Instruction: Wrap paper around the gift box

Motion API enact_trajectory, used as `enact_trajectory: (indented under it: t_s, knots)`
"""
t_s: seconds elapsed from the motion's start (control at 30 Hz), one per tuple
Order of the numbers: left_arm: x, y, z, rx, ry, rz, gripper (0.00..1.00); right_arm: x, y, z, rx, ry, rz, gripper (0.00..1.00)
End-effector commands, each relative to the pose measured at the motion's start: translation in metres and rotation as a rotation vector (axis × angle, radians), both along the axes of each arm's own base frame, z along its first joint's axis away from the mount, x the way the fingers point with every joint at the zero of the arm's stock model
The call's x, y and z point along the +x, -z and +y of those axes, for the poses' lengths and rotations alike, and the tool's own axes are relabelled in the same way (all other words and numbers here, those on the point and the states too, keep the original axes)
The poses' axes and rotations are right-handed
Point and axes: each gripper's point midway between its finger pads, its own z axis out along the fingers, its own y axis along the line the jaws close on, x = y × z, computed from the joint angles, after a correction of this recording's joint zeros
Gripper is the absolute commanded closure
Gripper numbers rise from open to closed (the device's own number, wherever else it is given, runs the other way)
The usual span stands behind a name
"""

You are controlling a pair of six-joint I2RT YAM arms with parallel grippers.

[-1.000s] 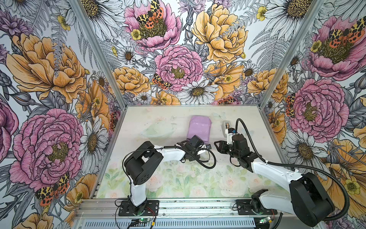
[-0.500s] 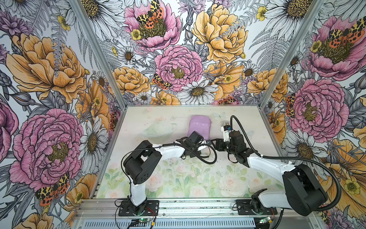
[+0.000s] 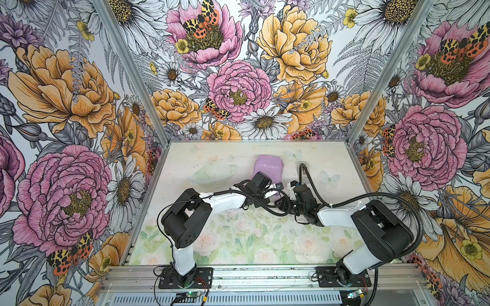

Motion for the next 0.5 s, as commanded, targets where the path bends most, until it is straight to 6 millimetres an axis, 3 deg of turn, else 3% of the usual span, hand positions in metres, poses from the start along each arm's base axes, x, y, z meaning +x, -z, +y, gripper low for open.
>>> enact_trajectory:
  t_s: [0.0, 0.13, 0.2, 0.47]
  knots:
    - [0.007, -0.017, -0.008, -0.058, -0.003, -0.004, 0.97, 0.02, -0.024, 0.019, 0.112, 0.048, -0.054, 0.74]
    - [0.007, -0.02, -0.01, -0.073, -0.002, 0.003, 0.96, 0.025, -0.024, 0.018, 0.12, 0.095, -0.065, 0.77]
    - [0.005, -0.004, -0.011, -0.055, 0.0, 0.032, 0.96, 0.027, -0.022, 0.019, 0.135, 0.116, -0.065, 0.79]
    - [0.003, 0.0, -0.012, -0.062, 0.002, 0.051, 0.94, 0.036, -0.022, 0.022, 0.178, 0.169, -0.086, 0.85]
